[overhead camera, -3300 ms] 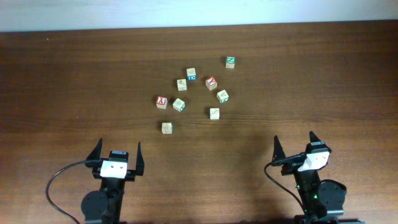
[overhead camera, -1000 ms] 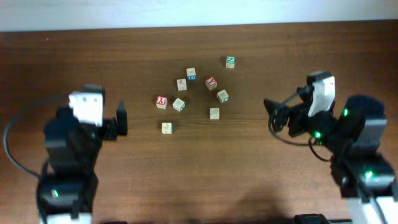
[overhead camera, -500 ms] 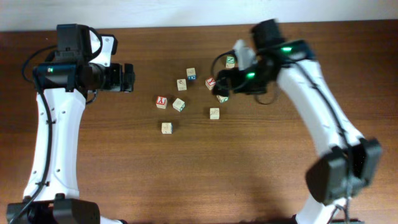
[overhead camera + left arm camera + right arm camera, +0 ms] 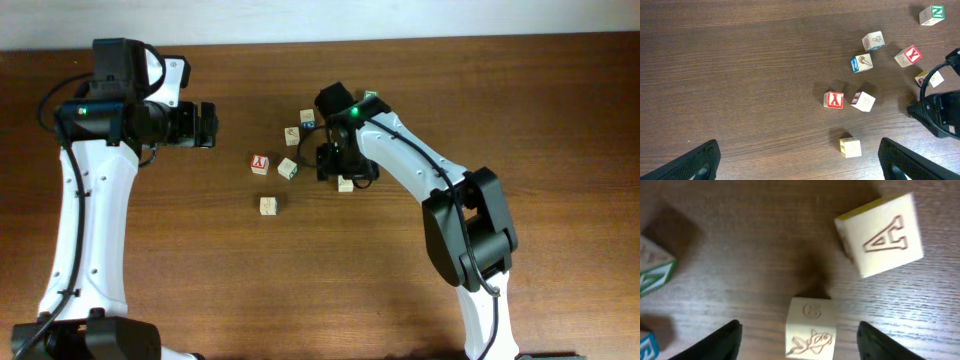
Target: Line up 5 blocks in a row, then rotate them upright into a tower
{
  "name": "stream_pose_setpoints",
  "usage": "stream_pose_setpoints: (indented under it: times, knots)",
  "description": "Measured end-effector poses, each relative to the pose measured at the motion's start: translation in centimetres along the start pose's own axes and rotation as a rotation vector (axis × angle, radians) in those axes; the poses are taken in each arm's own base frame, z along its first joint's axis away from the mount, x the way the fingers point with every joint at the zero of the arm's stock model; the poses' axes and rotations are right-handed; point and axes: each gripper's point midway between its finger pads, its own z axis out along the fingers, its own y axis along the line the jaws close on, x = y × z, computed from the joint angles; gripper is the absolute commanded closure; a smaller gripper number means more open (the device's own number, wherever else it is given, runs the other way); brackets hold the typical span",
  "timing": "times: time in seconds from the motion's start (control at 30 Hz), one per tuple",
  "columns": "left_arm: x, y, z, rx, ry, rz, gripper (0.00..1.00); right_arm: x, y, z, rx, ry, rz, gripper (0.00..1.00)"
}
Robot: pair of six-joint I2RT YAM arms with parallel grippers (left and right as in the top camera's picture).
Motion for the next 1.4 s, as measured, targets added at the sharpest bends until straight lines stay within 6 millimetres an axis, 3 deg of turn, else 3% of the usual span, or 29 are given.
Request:
stream_pose_setpoints:
  times: [0.2,0.33,0.4,0.53,0.7,0.83,0.93,1.17,1.23,1.3,1.4]
  knots:
    - [0.0,0.0,0.0,0.000,0.000,0.000,0.01,0.8,-0.9,1.6,0.030,0.010,0.017,0.63]
    - [0.0,0.0,0.0,0.000,0.000,0.000,0.01,1.1,-1.1,1.9,0.036,0.021,0.020,0.76]
    - [0.0,0.0,0.0,0.000,0.000,0.000,0.01,1.4,-1.4,1.8,0.043,0.033,0.028,0.77]
    - [0.0,0.0,0.0,0.000,0.000,0.000,0.01,2.6,-4.1,1.4,0.083,0.116,0.076,0.77]
    - [0.0,0.0,0.0,0.000,0.000,0.000,0.01,1.8,-7.9,1.0,0.095,0.143,0.101,0.76]
    - [0.0,0.0,0.0,0.000,0.000,0.000,0.01,1.7,-8.1,1.0,0.091,0.143,0.039,0.73]
    - [0.0,0.0,0.0,0.000,0.000,0.000,0.01,1.7,-8.1,1.0,0.091,0.144,0.006,0.49]
    - [0.0,0.0,0.0,0.000,0.000,0.000,0.01,2.0,-7.6,0.7,0.056,0.167,-0.049,0.44]
    - [0.0,0.0,0.0,0.000,-0.001,0.000,0.01,0.5,-6.8,-0.4,0.034,0.122,-0.055,0.44]
    - [0.0,0.0,0.0,0.000,0.000,0.000,0.01,-3.1,-5.3,-2.1,-0.016,-0.004,-0.030,0.43]
    - [0.0,0.0,0.0,0.000,0.000,0.000,0.01,-6.1,-4.0,-2.5,-0.074,-0.119,0.079,0.43]
